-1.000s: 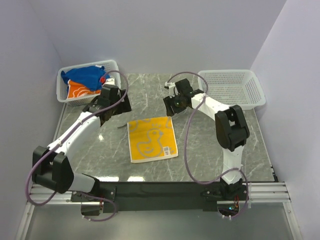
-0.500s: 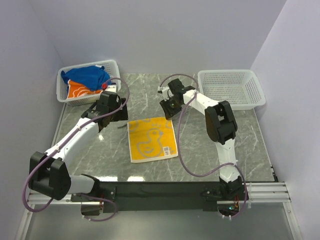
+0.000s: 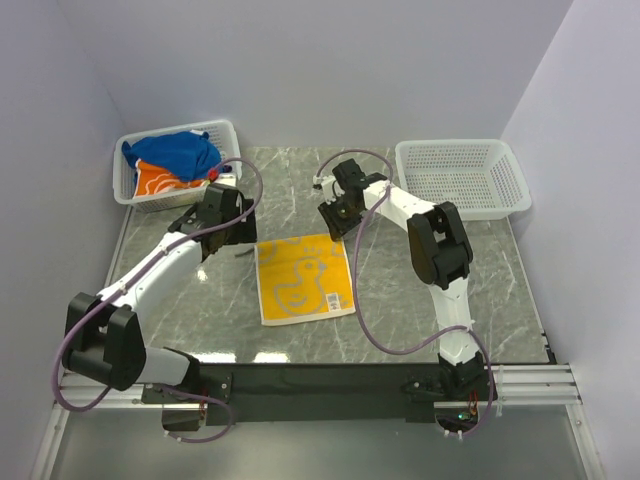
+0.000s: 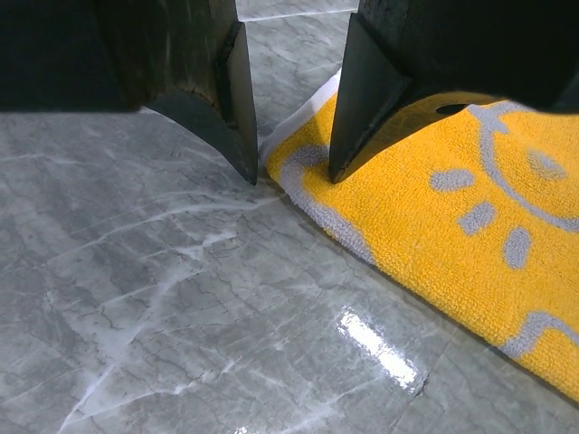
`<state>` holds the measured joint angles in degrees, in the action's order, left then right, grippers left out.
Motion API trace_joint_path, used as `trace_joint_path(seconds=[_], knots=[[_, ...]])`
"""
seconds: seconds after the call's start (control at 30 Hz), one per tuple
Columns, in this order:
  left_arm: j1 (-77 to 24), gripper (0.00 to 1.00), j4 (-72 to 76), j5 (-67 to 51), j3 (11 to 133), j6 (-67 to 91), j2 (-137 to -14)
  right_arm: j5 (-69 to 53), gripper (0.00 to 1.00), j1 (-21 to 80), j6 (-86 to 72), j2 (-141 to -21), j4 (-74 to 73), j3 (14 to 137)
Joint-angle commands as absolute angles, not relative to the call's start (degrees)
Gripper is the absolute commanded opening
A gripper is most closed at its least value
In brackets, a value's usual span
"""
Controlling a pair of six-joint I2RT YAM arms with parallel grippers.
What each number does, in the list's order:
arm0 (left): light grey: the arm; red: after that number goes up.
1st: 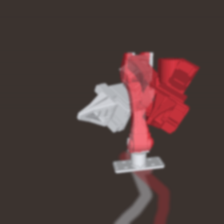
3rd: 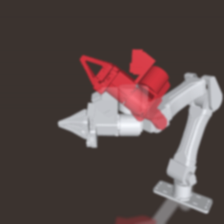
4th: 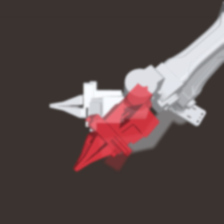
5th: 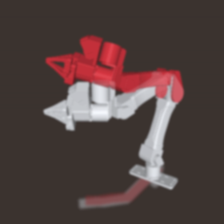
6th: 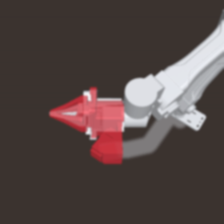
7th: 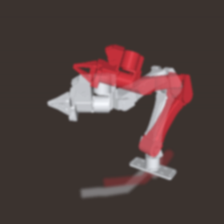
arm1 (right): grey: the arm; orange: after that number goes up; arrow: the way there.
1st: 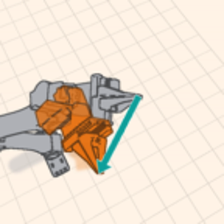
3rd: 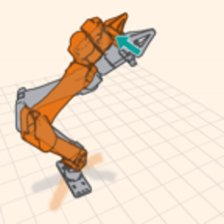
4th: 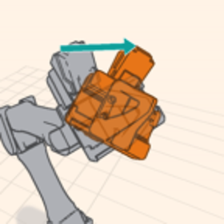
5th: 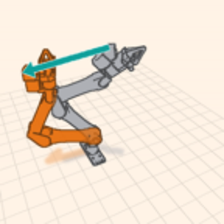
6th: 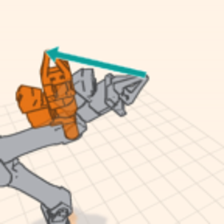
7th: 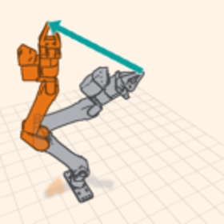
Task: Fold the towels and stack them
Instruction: Fold the towel
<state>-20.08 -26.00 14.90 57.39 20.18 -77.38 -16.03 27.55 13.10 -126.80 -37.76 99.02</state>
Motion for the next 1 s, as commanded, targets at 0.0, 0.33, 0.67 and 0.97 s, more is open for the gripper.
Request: trace_joint_path(seconds=[0.0, 0.33, 0.67, 0.97], knots=[[-19.95, 0.89, -25.31, 14.68, 58.44, 18.81, -78.92, -14.33, 0.45, 27.51, 13.45, -127.70, -39.55, 101.51], [-19.95, 0.88, -26.28, 14.15, 60.99, 18.28, -84.72, -14.85, 0.43, 27.51, 14.06, -131.13, -42.98, 105.03], [-19.95, 0.86, -26.54, 12.05, 67.05, 15.91, -93.68, -14.94, 0.19, 27.33, 13.80, -132.01, -44.56, 104.33], [-19.95, 0.73, -27.16, 6.60, 74.70, 11.08, -102.21, -13.27, 0.00, 27.51, 14.77, -131.40, -44.21, 102.66]])
